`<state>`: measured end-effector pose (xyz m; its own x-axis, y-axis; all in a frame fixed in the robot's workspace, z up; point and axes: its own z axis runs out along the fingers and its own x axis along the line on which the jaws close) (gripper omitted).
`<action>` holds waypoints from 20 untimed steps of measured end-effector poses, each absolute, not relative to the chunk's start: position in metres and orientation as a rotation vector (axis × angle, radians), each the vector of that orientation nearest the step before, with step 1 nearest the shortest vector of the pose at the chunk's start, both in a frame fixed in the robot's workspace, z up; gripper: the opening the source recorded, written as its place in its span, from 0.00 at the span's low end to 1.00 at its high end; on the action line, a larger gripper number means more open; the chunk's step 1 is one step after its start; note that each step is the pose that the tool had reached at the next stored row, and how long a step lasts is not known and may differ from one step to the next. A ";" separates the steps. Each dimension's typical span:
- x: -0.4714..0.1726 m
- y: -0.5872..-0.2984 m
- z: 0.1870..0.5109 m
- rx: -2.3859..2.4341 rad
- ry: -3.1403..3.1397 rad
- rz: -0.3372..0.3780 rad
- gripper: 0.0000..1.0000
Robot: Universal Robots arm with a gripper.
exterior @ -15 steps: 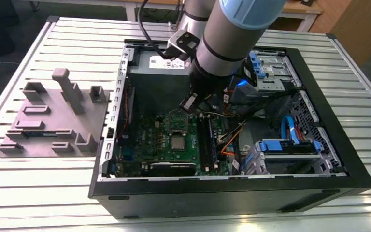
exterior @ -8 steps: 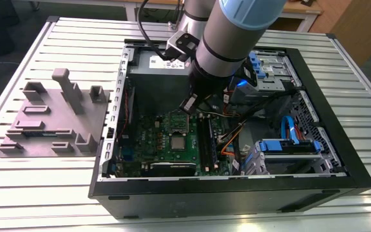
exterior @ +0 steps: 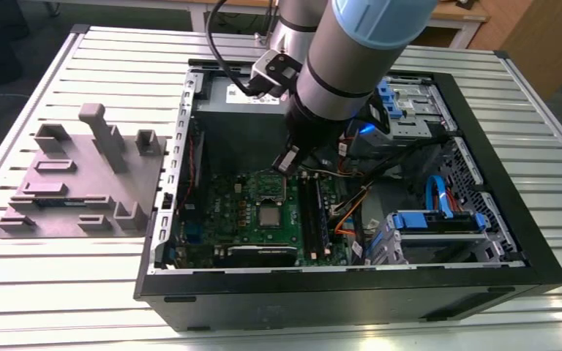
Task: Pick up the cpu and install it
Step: 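Close the cpu cover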
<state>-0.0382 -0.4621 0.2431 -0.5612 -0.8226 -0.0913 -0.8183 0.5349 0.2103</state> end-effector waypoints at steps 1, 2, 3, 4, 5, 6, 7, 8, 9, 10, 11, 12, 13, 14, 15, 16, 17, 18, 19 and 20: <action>-0.038 -0.463 0.243 1.463 -2.736 -0.359 0.10; -0.038 -0.464 0.243 1.463 -2.736 -0.359 0.10; -0.038 -0.465 0.243 1.463 -2.735 -0.359 0.10; -0.038 -0.465 0.243 1.463 -2.735 -0.359 0.10; -0.038 -0.466 0.243 1.464 -2.735 -0.359 0.10; -0.038 -0.467 0.243 1.464 -2.735 -0.359 0.10; -0.038 -0.468 0.243 1.464 -2.735 -0.359 0.10; -0.038 -0.469 0.243 1.464 -2.735 -0.359 0.10; -0.038 -0.469 0.243 1.464 -2.735 -0.359 0.10; -0.038 -0.470 0.243 1.464 -2.735 -0.359 0.10; -0.038 -0.470 0.243 1.464 -2.735 -0.359 0.10; -0.038 -0.471 0.243 1.464 -2.735 -0.359 0.10; -0.038 -0.471 0.243 1.465 -2.735 -0.359 0.10; -0.038 -0.472 0.243 1.464 -2.735 -0.359 0.10; -0.038 -0.472 0.243 1.464 -2.735 -0.359 0.10; -0.038 -0.473 0.243 1.465 -2.734 -0.359 0.10; -0.038 -0.474 0.243 1.465 -2.734 -0.359 0.10; -0.038 -0.475 0.243 1.464 -2.735 -0.359 0.10; -0.038 -0.476 0.243 1.464 -2.735 -0.359 0.10; -0.038 -0.477 0.243 1.464 -2.735 -0.359 0.10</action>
